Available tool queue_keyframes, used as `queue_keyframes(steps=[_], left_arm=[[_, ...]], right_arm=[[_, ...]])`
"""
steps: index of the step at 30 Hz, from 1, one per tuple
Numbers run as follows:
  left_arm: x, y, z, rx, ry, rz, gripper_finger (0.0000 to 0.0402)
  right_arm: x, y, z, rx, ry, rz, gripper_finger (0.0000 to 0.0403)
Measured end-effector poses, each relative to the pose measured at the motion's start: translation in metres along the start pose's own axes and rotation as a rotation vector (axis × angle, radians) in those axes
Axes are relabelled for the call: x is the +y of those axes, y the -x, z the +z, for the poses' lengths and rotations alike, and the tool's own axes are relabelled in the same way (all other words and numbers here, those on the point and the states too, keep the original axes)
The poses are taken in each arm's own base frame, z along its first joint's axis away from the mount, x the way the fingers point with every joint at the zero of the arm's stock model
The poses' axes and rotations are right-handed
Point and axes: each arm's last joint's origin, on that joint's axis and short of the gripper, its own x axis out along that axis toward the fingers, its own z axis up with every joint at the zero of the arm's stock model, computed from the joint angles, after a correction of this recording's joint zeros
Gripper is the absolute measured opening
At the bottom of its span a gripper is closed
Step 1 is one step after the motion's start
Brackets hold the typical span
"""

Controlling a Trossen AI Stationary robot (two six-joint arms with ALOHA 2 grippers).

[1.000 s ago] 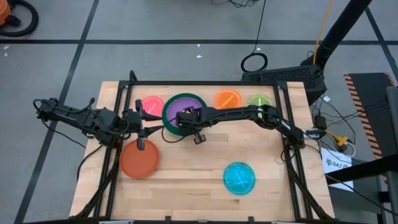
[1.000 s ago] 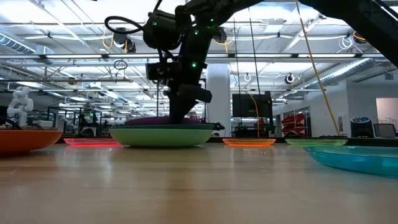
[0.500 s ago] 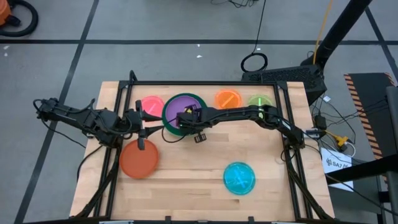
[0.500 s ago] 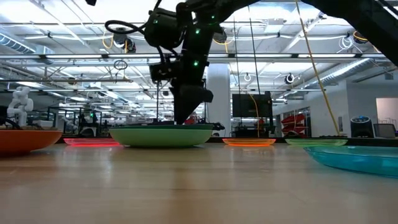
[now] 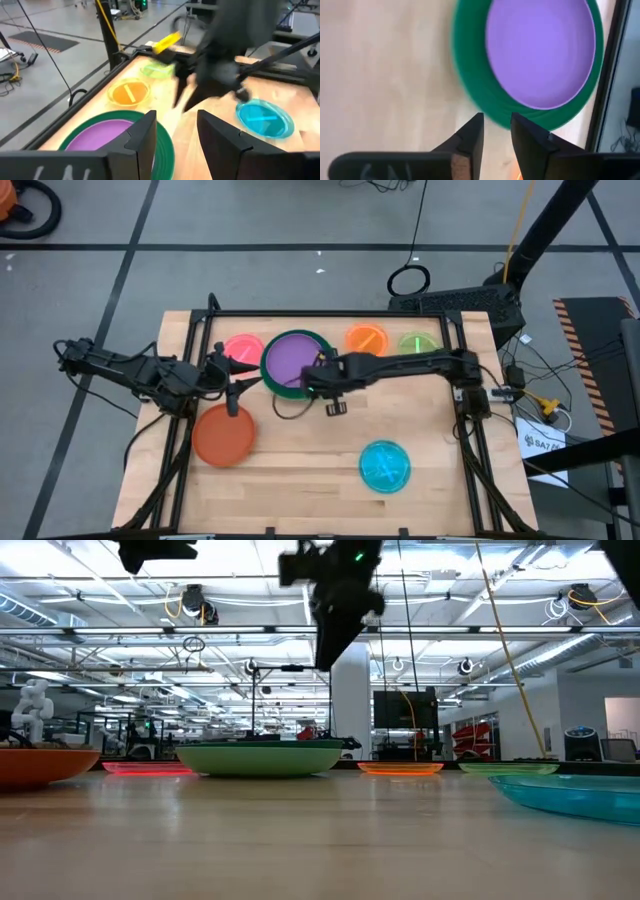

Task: Stack plastic plates
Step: Stack the left orange plate on top of the purple plate

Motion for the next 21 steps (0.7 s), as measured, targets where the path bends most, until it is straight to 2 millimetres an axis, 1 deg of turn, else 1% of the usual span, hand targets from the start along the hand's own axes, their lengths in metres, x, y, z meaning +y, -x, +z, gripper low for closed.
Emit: queue_keyframes(steps=[3,6,9,14,21], left_arm=[[0.0,0.0,0.0,0.001,0.015,0.0,0.0147],[-0.001,-0.002,0.0,0.0,0.042,0.0,0.0147],[-0.003,-0.005,-0.001,0.012,0.062,0.004,0.0147],[-0.01,-0.019,-0.008,0.067,0.097,0.022,0.0147],[-0.019,-0.037,-0.022,0.178,0.159,0.031,0.0147]], right_arm=[[0.015,0.017,-0.014,-0.08,-0.007,0.004,0.0083],[0.029,0.031,-0.034,-0.175,-0.014,0.0,0.0082],[0.04,0.038,-0.054,-0.283,-0.035,-0.006,0.0081],[0.046,0.05,-0.087,-0.448,-0.112,-0.013,0.0081],[0.047,0.064,-0.125,-0.632,-0.173,-0.032,0.0082]])
